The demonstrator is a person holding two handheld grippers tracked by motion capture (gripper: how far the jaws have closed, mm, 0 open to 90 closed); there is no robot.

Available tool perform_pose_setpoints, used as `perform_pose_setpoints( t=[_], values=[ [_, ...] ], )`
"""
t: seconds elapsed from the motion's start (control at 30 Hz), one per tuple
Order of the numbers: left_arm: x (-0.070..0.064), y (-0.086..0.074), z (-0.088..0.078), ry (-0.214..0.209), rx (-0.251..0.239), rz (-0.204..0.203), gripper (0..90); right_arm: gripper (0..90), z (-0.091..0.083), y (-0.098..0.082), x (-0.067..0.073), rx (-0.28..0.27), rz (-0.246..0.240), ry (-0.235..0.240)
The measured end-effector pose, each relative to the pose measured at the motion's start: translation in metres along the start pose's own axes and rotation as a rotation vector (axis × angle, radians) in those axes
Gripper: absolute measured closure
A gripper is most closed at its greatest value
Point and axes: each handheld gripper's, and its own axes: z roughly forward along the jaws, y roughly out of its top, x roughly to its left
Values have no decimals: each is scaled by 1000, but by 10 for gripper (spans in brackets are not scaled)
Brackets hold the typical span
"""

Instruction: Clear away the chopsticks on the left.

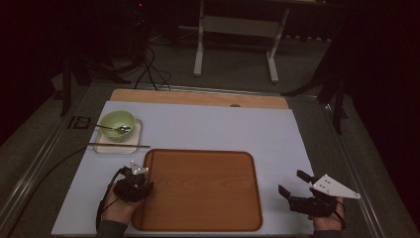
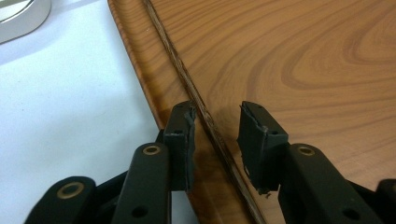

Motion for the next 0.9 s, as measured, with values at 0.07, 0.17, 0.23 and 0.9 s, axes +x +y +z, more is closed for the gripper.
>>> perform_pose_setpoints(
  t=[0.07,0.17,0.23,0.9],
  values=[
    [0,1,-3,3,-13,4,652,139,0,0,0,-1,-5,1],
    [1,2,-8,5,-36,3,618,139,0,0,0,-4,-8,3],
    [3,3,-11,8,-46,-7,587,139,-1,0,-1,-5,-7,3],
    [15,13,-27,-42,-186,5,291,139,-2,1,-2,-8,-12,1]
  ],
)
